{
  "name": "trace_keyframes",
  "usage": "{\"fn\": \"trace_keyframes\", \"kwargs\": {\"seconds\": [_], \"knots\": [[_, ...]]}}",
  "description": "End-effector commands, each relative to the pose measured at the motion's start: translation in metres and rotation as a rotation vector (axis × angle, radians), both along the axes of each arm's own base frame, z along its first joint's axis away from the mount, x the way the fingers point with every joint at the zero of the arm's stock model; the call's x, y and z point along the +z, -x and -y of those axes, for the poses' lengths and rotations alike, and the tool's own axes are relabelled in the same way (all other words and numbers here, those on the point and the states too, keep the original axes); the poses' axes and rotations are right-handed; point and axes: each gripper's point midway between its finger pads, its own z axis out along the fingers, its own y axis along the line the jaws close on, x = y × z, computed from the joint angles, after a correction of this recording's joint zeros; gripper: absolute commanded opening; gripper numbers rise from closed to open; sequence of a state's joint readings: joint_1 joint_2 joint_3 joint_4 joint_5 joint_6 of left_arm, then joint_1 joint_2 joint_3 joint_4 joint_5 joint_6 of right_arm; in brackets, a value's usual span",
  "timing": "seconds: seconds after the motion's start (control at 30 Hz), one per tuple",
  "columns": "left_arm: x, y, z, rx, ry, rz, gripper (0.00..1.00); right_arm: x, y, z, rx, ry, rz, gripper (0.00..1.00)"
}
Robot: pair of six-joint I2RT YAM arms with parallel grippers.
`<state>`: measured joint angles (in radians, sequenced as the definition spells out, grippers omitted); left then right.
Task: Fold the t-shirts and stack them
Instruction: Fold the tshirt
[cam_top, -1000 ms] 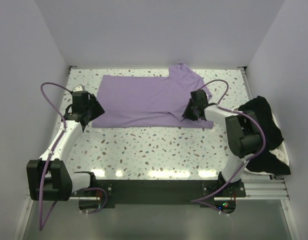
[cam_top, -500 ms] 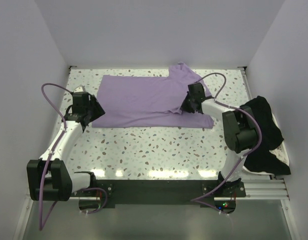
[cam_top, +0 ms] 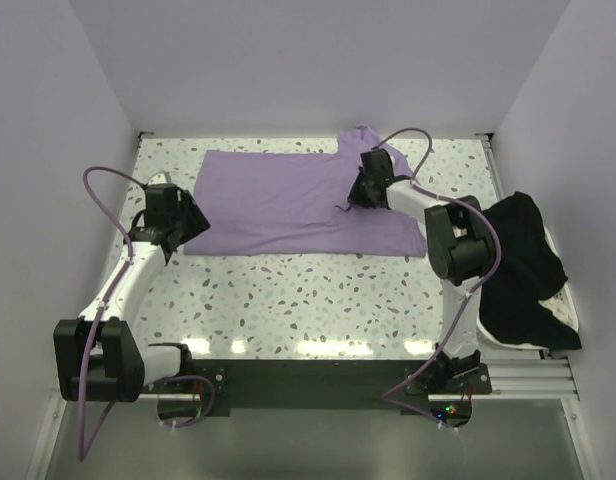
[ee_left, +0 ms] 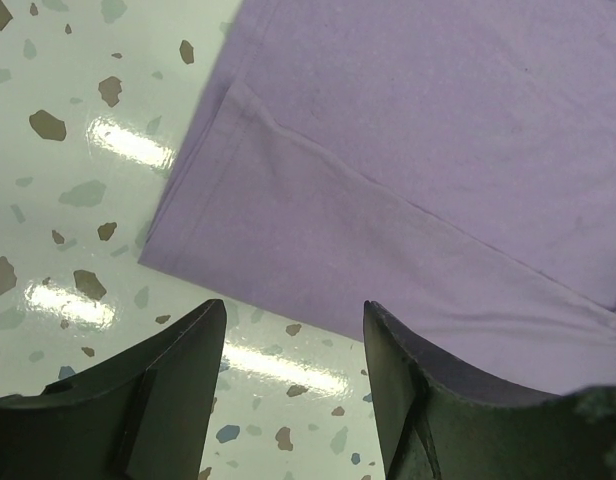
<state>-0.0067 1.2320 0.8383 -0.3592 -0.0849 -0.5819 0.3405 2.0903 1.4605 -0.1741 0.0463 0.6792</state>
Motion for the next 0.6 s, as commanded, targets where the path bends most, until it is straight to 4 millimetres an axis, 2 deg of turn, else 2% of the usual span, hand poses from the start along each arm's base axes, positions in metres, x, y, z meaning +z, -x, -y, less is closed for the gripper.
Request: {"fn": "trace_keyframes", "kwargs": {"seconds": [0.0, 0.1, 0.13, 0.23, 0.27, 0.3, 0.33, 0.37, 0.4, 0.47, 0.57], "knots": [[0.006, -0.006, -0.002, -0.015, -0.012, 0.033, 0.62, 0.014, -0.019, -0.008, 0.046, 0.049, 0.061, 0.00], [0.004, -0.006, -0.001, -0.020, -0.010, 0.030, 0.62, 0.010, -0.022, -0.011, 0.083, 0.083, 0.064, 0.01], [0.004, -0.006, -0.001, -0.021, -0.009, 0.030, 0.61, 0.009, -0.022, -0.011, 0.089, 0.091, 0.065, 0.09], [0.001, -0.005, 0.000, -0.012, 0.001, 0.023, 0.61, 0.013, -0.024, -0.012, 0.118, 0.100, 0.080, 0.21], [0.000, -0.005, 0.000, -0.008, 0.005, 0.025, 0.62, 0.016, -0.024, -0.014, 0.127, 0.099, 0.086, 0.32], [-0.004, -0.003, 0.000, -0.005, 0.008, 0.016, 0.62, 0.024, -0.027, -0.014, 0.137, 0.102, 0.104, 0.37], [-0.005, -0.003, 0.001, 0.010, 0.025, 0.017, 0.63, 0.028, -0.027, -0.015, 0.145, 0.103, 0.111, 0.47], [-0.006, -0.003, 0.003, 0.009, 0.039, 0.016, 0.63, 0.033, -0.028, -0.017, 0.163, 0.103, 0.123, 0.52], [-0.011, -0.001, 0.006, 0.019, 0.063, 0.008, 0.63, 0.045, -0.030, -0.017, 0.164, 0.101, 0.145, 0.56], [-0.014, -0.001, 0.009, 0.030, 0.091, 0.009, 0.65, 0.055, -0.030, -0.015, 0.166, 0.108, 0.154, 0.64], [-0.021, 0.000, 0.010, 0.071, 0.126, -0.004, 0.66, 0.070, -0.021, -0.010, 0.153, 0.111, 0.151, 0.64]]}}
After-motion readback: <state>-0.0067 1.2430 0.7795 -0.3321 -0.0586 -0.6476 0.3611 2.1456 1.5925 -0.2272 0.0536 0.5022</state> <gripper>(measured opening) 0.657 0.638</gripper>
